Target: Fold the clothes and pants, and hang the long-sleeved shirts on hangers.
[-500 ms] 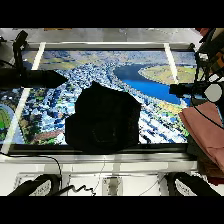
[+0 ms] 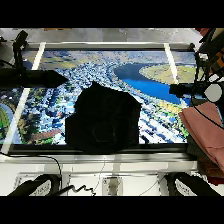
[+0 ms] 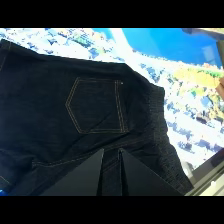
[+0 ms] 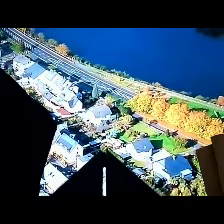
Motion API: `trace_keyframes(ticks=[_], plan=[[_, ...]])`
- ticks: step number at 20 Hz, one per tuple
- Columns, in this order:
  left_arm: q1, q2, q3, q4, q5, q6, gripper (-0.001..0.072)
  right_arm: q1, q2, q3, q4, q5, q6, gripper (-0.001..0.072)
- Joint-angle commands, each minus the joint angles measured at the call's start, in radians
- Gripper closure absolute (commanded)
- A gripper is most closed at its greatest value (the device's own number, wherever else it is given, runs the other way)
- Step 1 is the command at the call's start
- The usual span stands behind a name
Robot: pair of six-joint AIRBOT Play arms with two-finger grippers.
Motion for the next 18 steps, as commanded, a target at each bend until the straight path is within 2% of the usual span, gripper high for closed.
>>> trace_keyframes(ticks=[1,6,8,11,13,15,16,17,18], plan=[[0.001,0.000,0.000,0.000,0.000,0.000,0.0599,0.000,0.000,0.001,0.001,-0.001,0.000,0.0677],[0.001,-0.001,0.000,0.000,0.004,0.000,0.0599,0.000,0.000,0.001,0.001,-0.070,-0.008,0.0678],[0.001,-0.002,0.000,0.002,0.004,0.000,0.0599,0.000,-0.008,-0.005,0.000,-0.036,-0.143,0.0678],[0.001,-0.009,0.000,0.108,0.003,0.001,0.0599,-0.001,-0.053,-0.066,0.011,0.091,-0.350,0.0680],[0.001,-0.013,0.000,0.244,-0.005,0.000,0.0599,-0.009,-0.101,-0.170,0.174,0.153,-0.399,0.0680],[0.006,-0.013,0.000,0.440,-0.027,0.000,0.0615,-0.010,-0.152,-0.286,0.466,0.234,-0.591,0.0679],[0.017,-0.013,-0.003,0.537,-0.048,0.000,0.0699,-0.010,-0.175,-0.341,0.592,0.256,-0.669,0.0673],[0.042,-0.012,-0.017,0.607,-0.074,0.000,0.0700,-0.010,-0.190,-0.391,0.667,0.222,-0.700,0.0512],[0.075,-0.011,-0.041,0.626,-0.097,0.000,0.0700,-0.010,-0.196,-0.432,0.703,0.169,-0.694,0.0293]])
